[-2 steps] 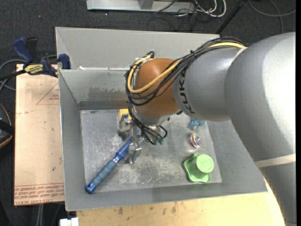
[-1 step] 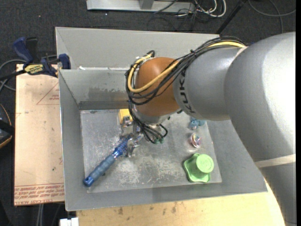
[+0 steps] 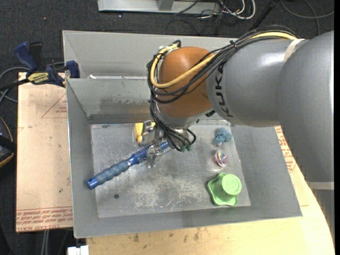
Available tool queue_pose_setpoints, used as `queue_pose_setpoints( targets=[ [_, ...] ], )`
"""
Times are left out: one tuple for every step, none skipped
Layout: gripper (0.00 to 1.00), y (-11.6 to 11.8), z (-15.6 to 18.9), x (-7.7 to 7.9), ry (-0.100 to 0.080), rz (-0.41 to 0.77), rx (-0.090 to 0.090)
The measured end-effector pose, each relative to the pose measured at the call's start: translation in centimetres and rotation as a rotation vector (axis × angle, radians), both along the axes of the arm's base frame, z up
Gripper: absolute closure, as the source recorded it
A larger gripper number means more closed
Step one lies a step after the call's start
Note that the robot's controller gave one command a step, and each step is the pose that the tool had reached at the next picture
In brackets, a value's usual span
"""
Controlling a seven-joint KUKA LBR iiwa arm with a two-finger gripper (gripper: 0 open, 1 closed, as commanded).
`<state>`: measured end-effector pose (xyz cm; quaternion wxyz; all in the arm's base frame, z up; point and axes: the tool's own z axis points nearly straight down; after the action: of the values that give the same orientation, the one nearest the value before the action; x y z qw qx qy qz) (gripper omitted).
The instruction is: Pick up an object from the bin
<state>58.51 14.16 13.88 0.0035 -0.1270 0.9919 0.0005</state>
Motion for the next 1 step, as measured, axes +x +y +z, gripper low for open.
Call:
queue_pose_setpoints(
  targets=[
    [1.00,0.02,0.51,0.03,0.005,-0.001,-0.001]
  ],
)
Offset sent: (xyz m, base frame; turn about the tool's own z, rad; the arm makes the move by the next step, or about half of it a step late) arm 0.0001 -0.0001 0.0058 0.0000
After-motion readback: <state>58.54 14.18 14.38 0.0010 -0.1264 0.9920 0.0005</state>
